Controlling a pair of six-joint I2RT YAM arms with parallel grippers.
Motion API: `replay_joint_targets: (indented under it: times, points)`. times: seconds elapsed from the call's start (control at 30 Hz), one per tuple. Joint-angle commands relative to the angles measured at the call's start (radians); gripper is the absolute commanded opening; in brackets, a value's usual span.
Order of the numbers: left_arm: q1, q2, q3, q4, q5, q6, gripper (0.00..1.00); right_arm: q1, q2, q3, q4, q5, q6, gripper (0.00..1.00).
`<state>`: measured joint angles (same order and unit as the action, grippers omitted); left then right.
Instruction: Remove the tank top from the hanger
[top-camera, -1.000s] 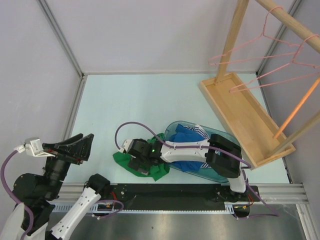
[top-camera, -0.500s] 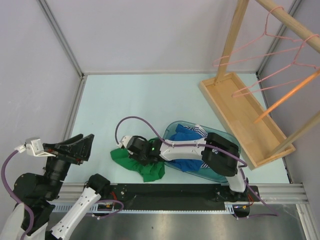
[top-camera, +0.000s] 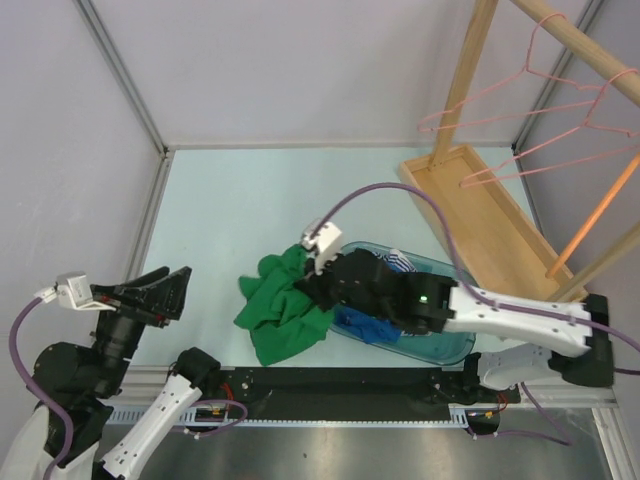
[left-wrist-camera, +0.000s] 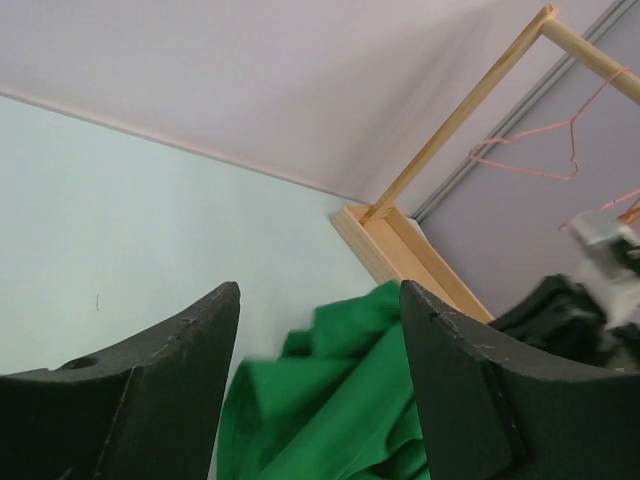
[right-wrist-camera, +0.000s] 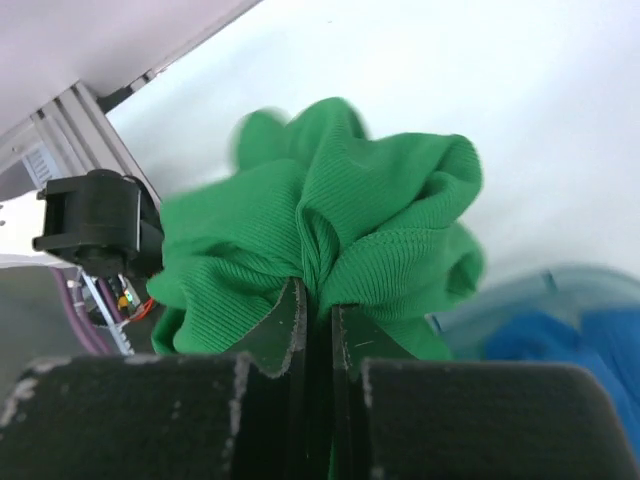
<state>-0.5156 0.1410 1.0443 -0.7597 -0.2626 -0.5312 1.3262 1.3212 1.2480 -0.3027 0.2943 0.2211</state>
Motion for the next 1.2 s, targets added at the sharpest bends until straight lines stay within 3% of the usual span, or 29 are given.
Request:
replay_joint_targets:
  times: [0.0,0.2,0.4,0.5,0.7,0.8,0.93,1.03,1.07,1.17]
  points:
    - [0.003,0.022,-0.047,0.065,0.036,0.002,0.70,0.056,-0.160,-0.067,-0.268,0.268,0.170,0.00]
    - [0.003,0.065,-0.105,0.144,0.091,-0.010,0.70,0.080,-0.522,-0.154,-0.556,0.527,0.450,0.00]
    - [0.003,0.109,-0.110,0.189,0.138,-0.027,0.70,0.080,-0.655,-0.141,-0.734,0.649,0.531,0.00]
    - [0.003,0.097,-0.107,0.184,0.131,-0.023,0.70,0.077,-0.637,-0.079,-0.768,0.719,0.500,0.00]
    - [0.003,0.083,-0.106,0.165,0.121,-0.029,0.70,0.048,-0.559,0.027,-0.638,0.908,0.220,0.00]
    - [0.003,0.085,-0.093,0.148,0.134,-0.027,0.70,-0.027,-0.519,0.019,-0.556,0.814,0.123,0.00]
    - [0.003,0.092,-0.089,0.119,0.152,-0.027,0.71,-0.284,-0.456,-0.074,-0.585,0.522,0.213,0.00]
    - [0.003,0.094,-0.090,0.103,0.174,-0.029,0.71,-0.331,-0.465,-0.162,-0.677,0.433,0.418,0.00]
    - [0.003,0.095,-0.090,0.099,0.186,-0.029,0.71,-0.331,-0.476,-0.183,-0.719,0.439,0.593,0.00]
    - [0.003,0.101,-0.105,0.092,0.203,-0.030,0.71,-0.326,-0.540,-0.277,-0.815,0.401,0.779,0.00]
